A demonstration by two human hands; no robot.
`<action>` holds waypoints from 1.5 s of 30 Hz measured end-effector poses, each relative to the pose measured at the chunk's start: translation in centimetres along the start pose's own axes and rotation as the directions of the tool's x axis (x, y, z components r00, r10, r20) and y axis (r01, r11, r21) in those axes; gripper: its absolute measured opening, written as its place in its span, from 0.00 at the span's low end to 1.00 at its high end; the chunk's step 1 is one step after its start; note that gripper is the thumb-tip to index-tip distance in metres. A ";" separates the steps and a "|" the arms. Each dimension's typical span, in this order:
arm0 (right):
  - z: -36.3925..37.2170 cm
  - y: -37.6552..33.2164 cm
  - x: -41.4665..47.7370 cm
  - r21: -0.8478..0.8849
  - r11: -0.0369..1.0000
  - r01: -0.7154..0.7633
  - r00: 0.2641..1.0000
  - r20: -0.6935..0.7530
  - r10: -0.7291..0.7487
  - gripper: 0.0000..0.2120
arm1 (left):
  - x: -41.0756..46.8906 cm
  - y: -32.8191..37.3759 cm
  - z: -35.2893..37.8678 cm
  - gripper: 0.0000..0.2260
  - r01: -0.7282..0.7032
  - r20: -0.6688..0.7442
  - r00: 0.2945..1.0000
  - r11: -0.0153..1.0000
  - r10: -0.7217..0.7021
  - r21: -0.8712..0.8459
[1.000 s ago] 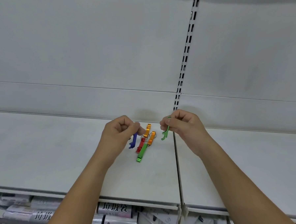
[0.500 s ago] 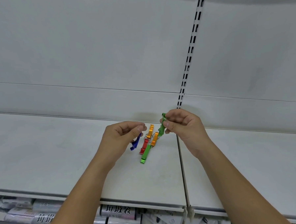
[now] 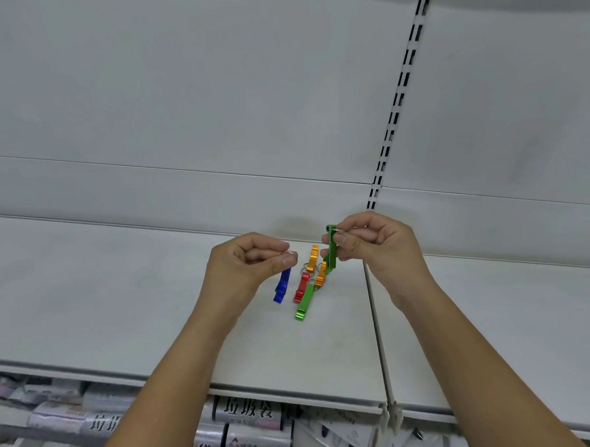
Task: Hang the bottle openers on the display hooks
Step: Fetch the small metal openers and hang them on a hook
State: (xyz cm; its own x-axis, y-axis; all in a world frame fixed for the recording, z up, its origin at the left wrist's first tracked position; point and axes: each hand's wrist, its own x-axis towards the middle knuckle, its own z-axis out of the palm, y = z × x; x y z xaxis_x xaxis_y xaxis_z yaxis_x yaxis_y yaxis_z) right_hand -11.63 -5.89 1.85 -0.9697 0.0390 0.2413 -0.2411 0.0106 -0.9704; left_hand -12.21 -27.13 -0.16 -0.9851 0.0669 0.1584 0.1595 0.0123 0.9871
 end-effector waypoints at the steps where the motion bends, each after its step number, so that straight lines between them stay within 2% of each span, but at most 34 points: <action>1: 0.2 -0.3 -0.2 0.015 1.000 0.006 1.000 -0.001 -0.006 0.04 | -0.2 0.1 -0.2 0.04 -0.005 0.000 1.000 1.000 0.005 0.018; 5: 0.9 -1.0 -1.1 0.091 0.996 -0.002 0.999 0.047 -0.002 0.04 | -2.1 1.0 -1.1 0.02 -0.016 -0.013 1.000 0.999 0.017 0.039; 8: 2.0 -1.4 -2.1 0.043 0.997 -0.060 0.980 0.192 0.050 0.05 | -4.4 1.8 -2.0 0.04 -0.003 -0.091 0.996 1.000 0.005 0.017; 14: 6.3 -2.2 -4.2 -0.068 0.994 -0.082 0.883 0.457 0.104 0.04 | -10.8 3.0 -4.6 0.04 0.050 -0.286 0.958 0.998 -0.037 0.038; 21: 14.4 -1.6 -8.4 -0.184 0.975 -0.128 0.664 0.714 0.222 0.04 | -20.3 2.9 -10.0 0.05 0.154 -0.615 0.784 0.986 -0.084 0.061; 27: 22.9 -1.2 -12.3 -0.260 0.964 -0.060 0.428 0.866 0.260 0.10 | -28.1 3.3 -15.5 0.04 0.178 -0.774 0.630 0.982 -0.060 0.069; 31: 29.2 -1.6 -14.6 -0.209 0.975 -0.069 0.332 0.917 0.220 0.10 | -32.2 3.0 -19.7 0.04 0.196 -0.823 0.565 0.978 -0.057 0.067; 35: 37.2 -1.3 -17.2 -0.117 0.990 -0.078 0.311 0.941 0.135 0.07 | -36.0 2.7 -25.1 0.03 0.184 -0.855 0.515 0.982 -0.058 0.044; 39: 45.4 -1.4 -19.9 -0.087 0.988 -0.124 0.305 0.944 0.121 0.03 | -39.3 2.4 -32.4 0.05 0.190 -0.879 0.474 0.980 -0.047 0.051; 42: 51.3 -1.7 -21.6 -0.066 0.991 -0.120 0.276 0.956 0.097 0.06 | -41.4 2.5 -38.1 0.04 0.181 -0.899 0.437 0.982 -0.033 0.051; 45: 56.9 -2.4 -22.7 -0.019 0.983 -0.185 0.253 0.965 0.066 0.09 | -42.7 2.9 -43.3 0.04 0.171 -0.901 0.433 0.984 -0.035 0.043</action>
State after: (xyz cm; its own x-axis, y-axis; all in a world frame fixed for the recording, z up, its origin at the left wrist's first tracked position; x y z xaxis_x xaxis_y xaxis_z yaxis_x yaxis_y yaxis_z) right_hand 8.62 -63.63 -1.32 -0.3003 -0.9538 -0.0043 -0.0564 0.0222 -0.9982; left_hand 27.49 -73.14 -3.07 -0.4897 -0.8702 0.0541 -0.0084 0.0667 0.9977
